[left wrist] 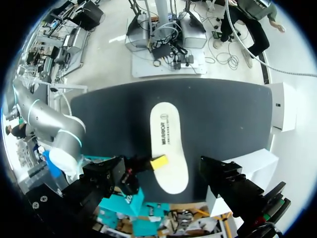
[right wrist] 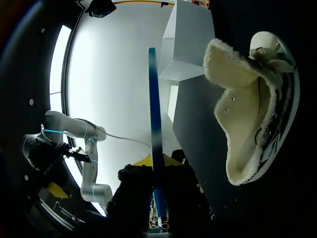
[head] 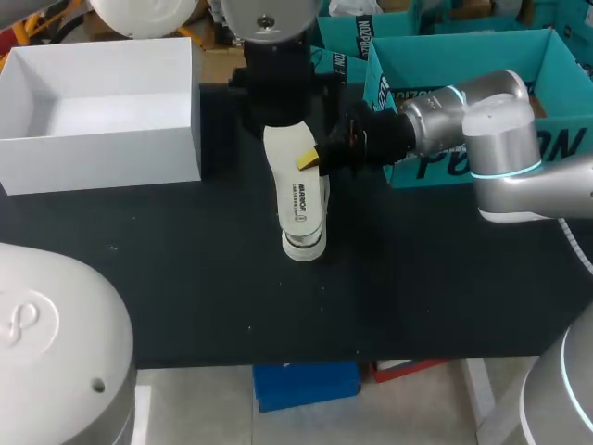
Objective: Take the shoe out of the shoebox, open the shoe tongue, remove and reinsert the insole, then place the shoe into the shoebox
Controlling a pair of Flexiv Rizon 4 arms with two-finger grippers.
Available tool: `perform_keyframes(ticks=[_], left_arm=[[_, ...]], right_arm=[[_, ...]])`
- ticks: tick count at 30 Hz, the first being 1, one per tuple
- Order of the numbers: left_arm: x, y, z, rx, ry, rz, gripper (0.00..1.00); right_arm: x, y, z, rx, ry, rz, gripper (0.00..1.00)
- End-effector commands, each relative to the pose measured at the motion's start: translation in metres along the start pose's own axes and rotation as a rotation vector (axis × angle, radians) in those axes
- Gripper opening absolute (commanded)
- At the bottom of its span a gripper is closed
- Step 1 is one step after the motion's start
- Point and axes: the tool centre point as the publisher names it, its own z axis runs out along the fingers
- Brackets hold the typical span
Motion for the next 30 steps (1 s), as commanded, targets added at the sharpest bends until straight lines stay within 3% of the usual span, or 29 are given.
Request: perform_keyframes(ticks=[1, 30], left_arm=[[-0.003, 0.018, 0.008, 0.019, 0.009, 0.001, 1.0], [0.019, 0.112, 0.034, 0.05, 0.04, -0.05, 1.0]], right_arm=[[-0.001, 0.001, 0.001, 0.001, -0.001, 0.001, 0.0], [-0.001, 0.001, 0.001, 0.001, -0.001, 0.001, 0.0]])
